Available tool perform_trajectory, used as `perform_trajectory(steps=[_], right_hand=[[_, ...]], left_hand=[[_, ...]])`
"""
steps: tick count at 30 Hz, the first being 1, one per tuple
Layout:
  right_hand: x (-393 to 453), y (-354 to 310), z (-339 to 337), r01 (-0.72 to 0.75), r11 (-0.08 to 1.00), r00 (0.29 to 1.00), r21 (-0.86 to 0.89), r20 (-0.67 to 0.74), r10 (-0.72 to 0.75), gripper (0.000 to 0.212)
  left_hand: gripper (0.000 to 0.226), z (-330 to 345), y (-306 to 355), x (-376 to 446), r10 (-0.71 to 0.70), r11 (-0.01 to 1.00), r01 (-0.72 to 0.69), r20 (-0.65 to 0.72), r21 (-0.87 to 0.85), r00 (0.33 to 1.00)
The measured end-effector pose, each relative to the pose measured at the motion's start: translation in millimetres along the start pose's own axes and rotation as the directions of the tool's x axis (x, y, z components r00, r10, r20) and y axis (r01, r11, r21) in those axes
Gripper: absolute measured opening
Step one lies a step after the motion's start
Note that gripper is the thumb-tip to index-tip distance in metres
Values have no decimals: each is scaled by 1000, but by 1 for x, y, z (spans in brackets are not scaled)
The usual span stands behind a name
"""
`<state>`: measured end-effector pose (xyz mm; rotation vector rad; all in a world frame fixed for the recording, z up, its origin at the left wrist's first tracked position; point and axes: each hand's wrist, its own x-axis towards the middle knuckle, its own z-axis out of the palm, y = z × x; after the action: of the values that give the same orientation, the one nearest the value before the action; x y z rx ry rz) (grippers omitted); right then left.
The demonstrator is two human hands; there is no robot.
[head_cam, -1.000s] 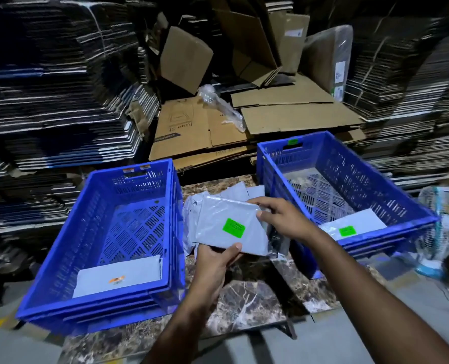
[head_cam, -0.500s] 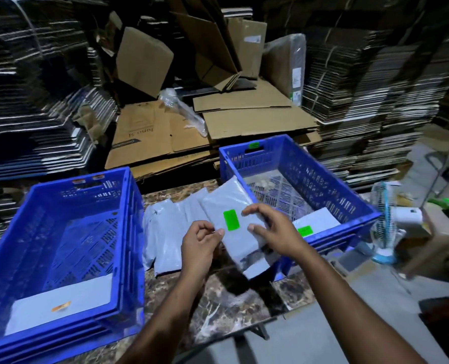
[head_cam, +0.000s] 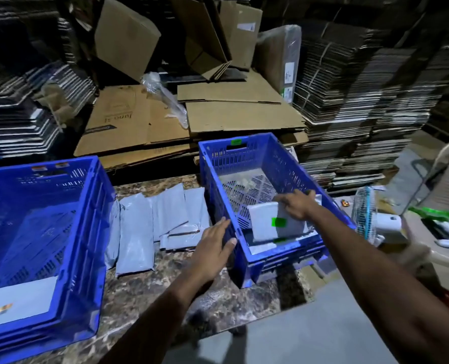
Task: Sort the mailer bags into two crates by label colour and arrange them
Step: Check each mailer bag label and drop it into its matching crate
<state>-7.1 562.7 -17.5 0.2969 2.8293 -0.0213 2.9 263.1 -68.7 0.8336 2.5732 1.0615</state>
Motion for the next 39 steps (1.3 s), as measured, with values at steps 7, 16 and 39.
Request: perform_trajectory(steps=[7,16,39], right_hand=[[18,-15,35,80,987,967,-141,251,-42,38],[5,-23,33,60,948,928,313,-368,63,46],[-91,-244,50,395,433,878,810,-471,80,22]], left_hand=[[59,14,-10,8,-22,1000,22,6,8,1000],[46,-27,-94,13,-386,915,403,-345,-26,855],[20,-102,-165,-33,-597,798,467,-395,-380,699]])
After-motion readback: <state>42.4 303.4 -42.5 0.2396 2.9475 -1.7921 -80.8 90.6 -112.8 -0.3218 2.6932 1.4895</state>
